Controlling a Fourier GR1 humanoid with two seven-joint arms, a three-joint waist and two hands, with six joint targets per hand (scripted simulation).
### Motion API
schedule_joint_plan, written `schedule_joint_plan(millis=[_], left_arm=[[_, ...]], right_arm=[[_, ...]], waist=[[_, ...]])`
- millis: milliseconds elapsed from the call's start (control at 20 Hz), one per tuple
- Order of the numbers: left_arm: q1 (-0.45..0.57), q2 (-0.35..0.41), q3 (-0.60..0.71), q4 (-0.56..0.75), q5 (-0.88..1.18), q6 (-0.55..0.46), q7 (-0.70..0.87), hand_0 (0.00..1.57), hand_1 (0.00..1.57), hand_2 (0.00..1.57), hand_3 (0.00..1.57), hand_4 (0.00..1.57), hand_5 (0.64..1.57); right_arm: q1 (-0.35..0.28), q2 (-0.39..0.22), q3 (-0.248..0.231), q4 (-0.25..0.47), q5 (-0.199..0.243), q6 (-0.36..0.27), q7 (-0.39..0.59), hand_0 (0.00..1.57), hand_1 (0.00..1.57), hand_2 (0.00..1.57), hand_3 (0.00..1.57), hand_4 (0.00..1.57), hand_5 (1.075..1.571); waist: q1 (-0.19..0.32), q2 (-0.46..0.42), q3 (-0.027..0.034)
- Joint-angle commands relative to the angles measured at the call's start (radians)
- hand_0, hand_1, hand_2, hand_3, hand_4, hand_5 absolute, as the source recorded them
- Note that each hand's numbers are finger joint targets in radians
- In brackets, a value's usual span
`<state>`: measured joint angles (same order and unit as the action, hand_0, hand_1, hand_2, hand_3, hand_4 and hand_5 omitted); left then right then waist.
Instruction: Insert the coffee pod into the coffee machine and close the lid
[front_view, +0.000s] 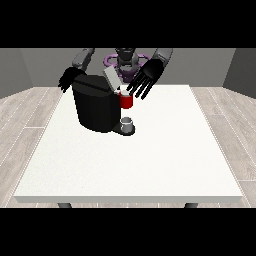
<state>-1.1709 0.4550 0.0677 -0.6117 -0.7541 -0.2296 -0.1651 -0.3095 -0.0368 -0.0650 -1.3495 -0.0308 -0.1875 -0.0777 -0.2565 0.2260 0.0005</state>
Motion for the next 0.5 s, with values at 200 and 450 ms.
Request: schedule_joint_plan(millis=[200,450], left_arm=[[0.130,-0.031,0.004,-0.007,-0.006,0.047,-0.029,0.00,0.00,0.00,0.00,0.00,1.571],[0.157,-0.092,0.034,-0.045,0.057,0.007,-0.025,0.00,0.00,0.00,0.00,0.00,1.571]], right_arm=[[0.104,-0.033,0.004,-0.050,-0.033,0.065,0.034,0.00,0.00,0.00,0.00,0.41,1.571],[0.077,-0.030,-0.049,0.000,-0.050,0.024,0.022,0.00,0.00,0.00,0.00,0.42,1.571]], waist=[[0.001,-0.101,-0.0007],[0.088,-0.146,-0.0004]])
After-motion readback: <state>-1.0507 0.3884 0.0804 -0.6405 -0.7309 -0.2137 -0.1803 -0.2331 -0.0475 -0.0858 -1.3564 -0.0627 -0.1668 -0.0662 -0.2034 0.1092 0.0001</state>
